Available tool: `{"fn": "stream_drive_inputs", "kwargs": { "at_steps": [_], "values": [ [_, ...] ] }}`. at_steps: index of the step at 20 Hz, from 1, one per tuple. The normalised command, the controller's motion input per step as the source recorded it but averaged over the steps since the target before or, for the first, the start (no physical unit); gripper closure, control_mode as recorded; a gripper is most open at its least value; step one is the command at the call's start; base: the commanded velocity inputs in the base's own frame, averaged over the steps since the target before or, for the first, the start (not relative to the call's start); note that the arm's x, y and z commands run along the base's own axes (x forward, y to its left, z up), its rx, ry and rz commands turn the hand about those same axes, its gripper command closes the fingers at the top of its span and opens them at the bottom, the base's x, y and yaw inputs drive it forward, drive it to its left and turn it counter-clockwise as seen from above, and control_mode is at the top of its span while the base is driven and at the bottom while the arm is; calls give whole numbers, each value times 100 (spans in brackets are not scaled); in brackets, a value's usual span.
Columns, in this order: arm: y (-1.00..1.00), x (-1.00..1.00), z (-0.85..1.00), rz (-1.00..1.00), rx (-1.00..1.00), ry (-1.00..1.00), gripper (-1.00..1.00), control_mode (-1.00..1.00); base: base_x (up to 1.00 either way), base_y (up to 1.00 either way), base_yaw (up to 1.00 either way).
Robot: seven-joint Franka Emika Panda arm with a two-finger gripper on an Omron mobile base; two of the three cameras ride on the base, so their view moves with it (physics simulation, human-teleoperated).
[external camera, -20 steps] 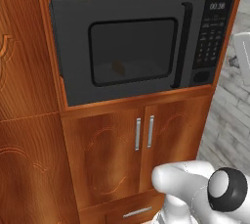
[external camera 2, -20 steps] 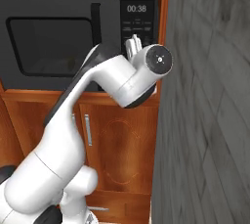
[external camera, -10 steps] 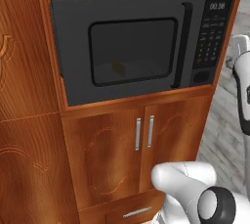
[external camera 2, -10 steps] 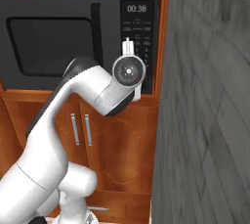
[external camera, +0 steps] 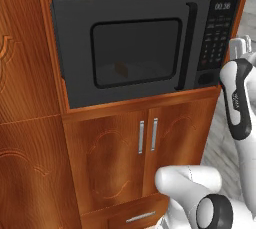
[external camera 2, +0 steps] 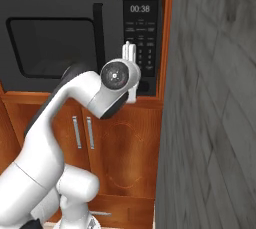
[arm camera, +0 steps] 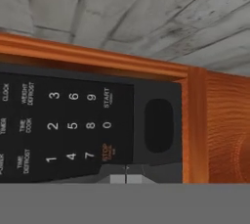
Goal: Pick the cheese from the counter and place it in the microwave. Then turn on the microwave.
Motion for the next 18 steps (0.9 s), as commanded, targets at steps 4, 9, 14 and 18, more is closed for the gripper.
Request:
{"fn": "stream_drive_inputs", "kwargs": {
  "at_steps": [4,9,14,18],
  "values": [
    [-2,32,0,-2,0,0,100,-100,0,0,0],
    [-10,27,0,-1,0,0,100,-100,0,0,0],
    [-17,22,0,0,0,0,100,-100,0,0,0],
    [-9,17,-9,0,0,0,100,-100,0,0,0]
  ]
}}
